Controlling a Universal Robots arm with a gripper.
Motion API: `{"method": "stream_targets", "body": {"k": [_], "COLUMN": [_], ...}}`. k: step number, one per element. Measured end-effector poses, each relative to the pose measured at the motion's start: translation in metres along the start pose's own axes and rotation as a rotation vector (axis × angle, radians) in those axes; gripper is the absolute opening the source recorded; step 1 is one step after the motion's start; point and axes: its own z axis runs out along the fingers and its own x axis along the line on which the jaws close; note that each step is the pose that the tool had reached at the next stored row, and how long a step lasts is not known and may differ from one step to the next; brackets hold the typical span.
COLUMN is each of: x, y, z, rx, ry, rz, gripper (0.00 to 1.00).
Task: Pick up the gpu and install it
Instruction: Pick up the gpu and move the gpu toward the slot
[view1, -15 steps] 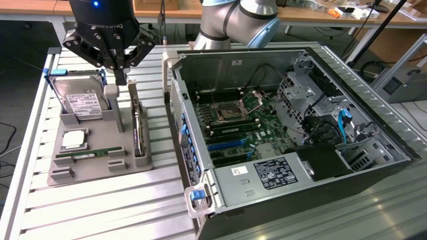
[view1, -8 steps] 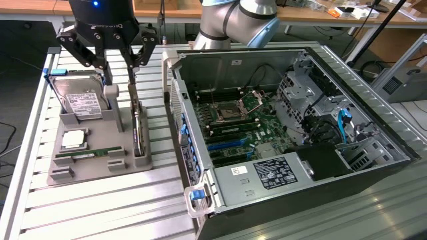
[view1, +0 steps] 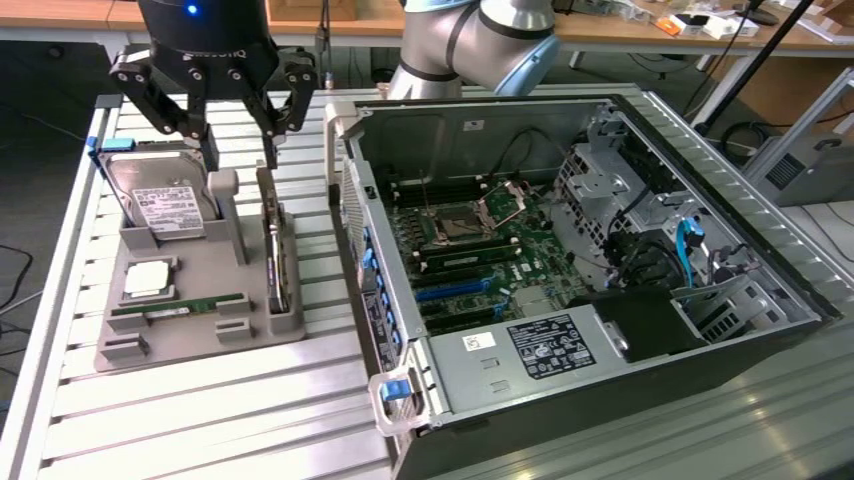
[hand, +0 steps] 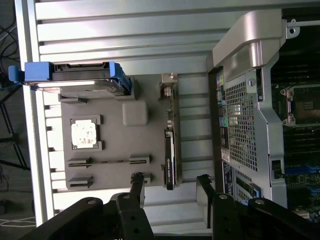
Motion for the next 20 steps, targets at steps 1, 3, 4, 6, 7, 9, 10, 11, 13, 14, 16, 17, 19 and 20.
{"method": "stream_targets", "body": {"k": [1, 3, 4, 6, 7, 9, 10, 11, 13, 14, 16, 17, 19, 20], "x": [0.000, 0.000, 0.000, 0.000, 0.000, 0.000, 0.000, 0.000, 0.000, 0.000, 0.000, 0.000, 0.000, 0.000], "y": [-0.0001, -0.0001, -0.0001, -0.0002, -0.0003, -0.0004, -0.0004, -0.0005, -0.0005, -0.0006, -0.0006, -0.0006, -0.0007, -0.0007], "z": [0.0010, 0.0023, 0.0029, 0.0046, 0.0053, 0.0081, 0.0088, 0.0095, 0.0108, 0.0115, 0.0126, 0.0131, 0.0141, 0.0147], "rx": [0.0000, 0.0001, 0.0001, 0.0002, 0.0001, 0.0002, 0.0002, 0.0002, 0.0001, 0.0001, 0.0001, 0.0002, 0.0002, 0.0002], "ry": [0.0000, 0.0001, 0.0001, 0.0001, 0.0000, 0.0001, 0.0001, 0.0001, 0.0001, 0.0001, 0.0000, 0.0001, 0.0001, 0.0001], "rz": [0.000, 0.000, 0.000, 0.000, 0.000, 0.000, 0.000, 0.000, 0.000, 0.000, 0.000, 0.000, 0.000, 0.000], "gripper": [0.54, 0.54, 0.54, 0.54, 0.54, 0.54, 0.54, 0.54, 0.54, 0.54, 0.54, 0.54, 0.54, 0.54]}}
